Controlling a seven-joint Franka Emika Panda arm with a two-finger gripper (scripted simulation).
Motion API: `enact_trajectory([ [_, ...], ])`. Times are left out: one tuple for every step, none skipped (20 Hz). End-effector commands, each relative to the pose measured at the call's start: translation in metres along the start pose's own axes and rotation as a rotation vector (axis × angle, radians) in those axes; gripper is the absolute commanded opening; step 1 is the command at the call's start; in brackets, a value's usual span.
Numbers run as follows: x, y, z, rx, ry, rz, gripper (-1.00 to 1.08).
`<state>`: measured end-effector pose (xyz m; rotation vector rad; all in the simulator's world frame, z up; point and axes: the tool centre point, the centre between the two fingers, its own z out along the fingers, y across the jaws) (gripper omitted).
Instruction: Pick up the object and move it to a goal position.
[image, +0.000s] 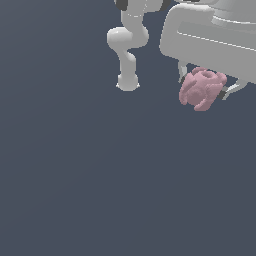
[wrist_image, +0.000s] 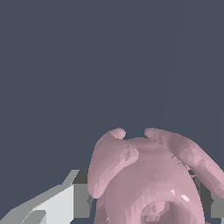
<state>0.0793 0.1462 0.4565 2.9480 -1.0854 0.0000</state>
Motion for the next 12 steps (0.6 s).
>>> enact_trajectory([
  [0.0008, -0.0015, -0.003, 0.0, 0.0, 0.0, -1.0],
  [0.0011, -0.0019, -0.0038, 0.0, 0.0, 0.0, -1.0],
  [0.0013, -0.0023, -0.0045, 0.0, 0.0, 0.0, -1.0],
  [0.0015, -0.0027, -0.005, 0.0, 0.0, 0.0, -1.0],
  [0.0017, -0.0029, -0.0055, 0.0, 0.0, 0.0, -1.0],
  [0.0018, -0.0032, -0.0059, 0.0, 0.0, 0.0, -1.0],
  [0.0019, -0.0034, -0.0063, 0.0, 0.0, 0.0, -1.0],
  [0.002, -0.0036, -0.0065, 0.0, 0.0, 0.0, -1.0],
  [0.0021, -0.0037, -0.0067, 0.0, 0.0, 0.0, -1.0],
  [0.0022, -0.0038, -0.0068, 0.0, 0.0, 0.0, -1.0],
  [0.0022, -0.0038, -0.0069, 0.0, 0.0, 0.0, -1.0],
  [0.0022, -0.0039, -0.0069, 0.0, 0.0, 0.0, -1.0],
])
